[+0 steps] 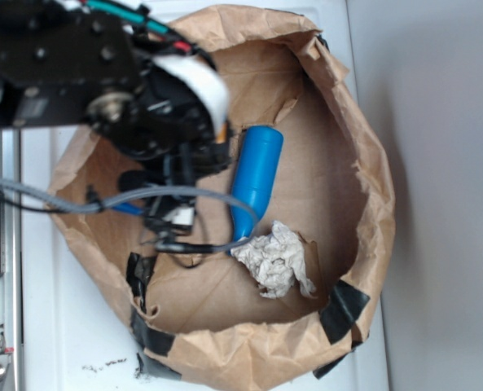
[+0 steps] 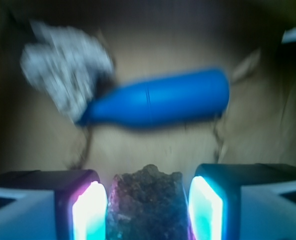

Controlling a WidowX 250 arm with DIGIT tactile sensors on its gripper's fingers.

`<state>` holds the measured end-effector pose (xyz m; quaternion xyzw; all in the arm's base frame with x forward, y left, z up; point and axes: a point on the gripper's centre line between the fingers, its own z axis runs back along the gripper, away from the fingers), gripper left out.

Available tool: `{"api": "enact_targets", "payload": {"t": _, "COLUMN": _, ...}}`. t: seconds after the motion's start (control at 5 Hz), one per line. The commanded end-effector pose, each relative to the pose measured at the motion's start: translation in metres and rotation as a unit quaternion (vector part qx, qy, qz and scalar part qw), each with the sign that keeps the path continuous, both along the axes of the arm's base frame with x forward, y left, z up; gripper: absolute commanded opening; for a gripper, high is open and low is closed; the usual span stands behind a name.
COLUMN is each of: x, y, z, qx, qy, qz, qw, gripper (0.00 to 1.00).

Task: Grab the rock.

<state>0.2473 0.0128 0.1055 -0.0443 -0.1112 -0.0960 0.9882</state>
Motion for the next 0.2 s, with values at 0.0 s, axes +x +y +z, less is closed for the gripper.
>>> {"api": "enact_targets", "payload": {"t": 0.0, "x": 0.0097, "y": -0.0135, "z": 0.0377, "qx": 0.023, "qy": -0.048, "qz": 0.003, "qw": 0.999, "gripper": 0.00}}
